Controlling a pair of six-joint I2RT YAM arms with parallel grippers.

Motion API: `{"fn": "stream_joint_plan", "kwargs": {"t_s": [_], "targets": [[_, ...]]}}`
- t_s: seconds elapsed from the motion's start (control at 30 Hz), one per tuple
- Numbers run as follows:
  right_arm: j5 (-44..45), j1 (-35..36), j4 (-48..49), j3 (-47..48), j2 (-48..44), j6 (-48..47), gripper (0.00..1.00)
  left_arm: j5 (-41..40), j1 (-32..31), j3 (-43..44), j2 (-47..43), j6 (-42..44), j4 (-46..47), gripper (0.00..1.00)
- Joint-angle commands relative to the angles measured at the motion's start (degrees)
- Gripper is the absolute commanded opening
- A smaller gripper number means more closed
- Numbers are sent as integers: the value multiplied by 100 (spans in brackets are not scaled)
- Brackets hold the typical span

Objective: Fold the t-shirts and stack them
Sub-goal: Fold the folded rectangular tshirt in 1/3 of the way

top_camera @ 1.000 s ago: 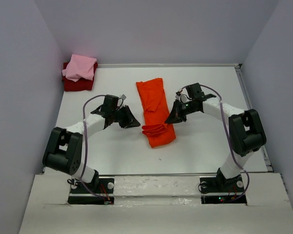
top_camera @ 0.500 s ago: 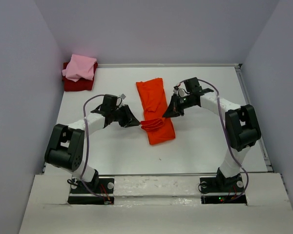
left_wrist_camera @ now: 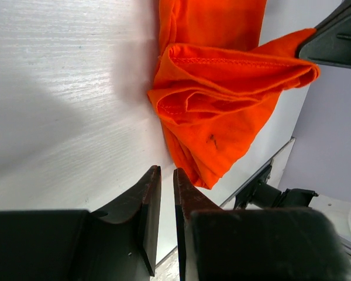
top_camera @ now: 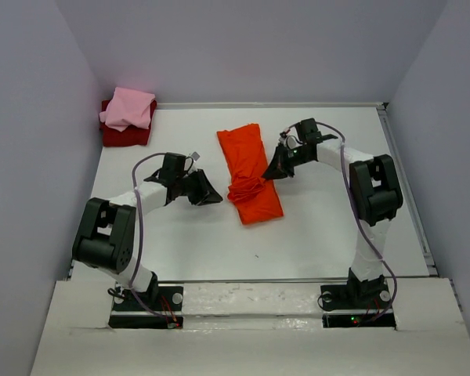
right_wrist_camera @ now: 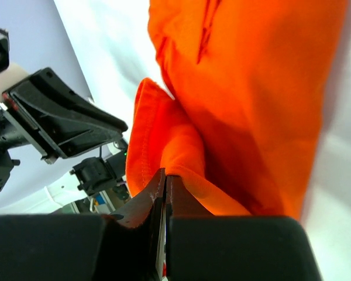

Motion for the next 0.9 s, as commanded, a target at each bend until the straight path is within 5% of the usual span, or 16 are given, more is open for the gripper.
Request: {"fn": "stream_joint_plan", "kwargs": {"t_s": [0.0,0.3,0.37,0.5,0.87], "targets": [[10,-157,52,339,253,-223,0,176,89,-141,-294,174,-31,24],[379,-562,210,595,939,-285,0,238,194,-133,-365,332,-295,24],[405,-641,324,673,1088,-180,35,229,203,-80,-373,376,-348,24],[589,-641,324,919,1089,-109,79,247,203,7,-339,438,-453,25],[545,-641,-176,868,-44,-170,82,308,203,174,-242,455,-454,25]]}}
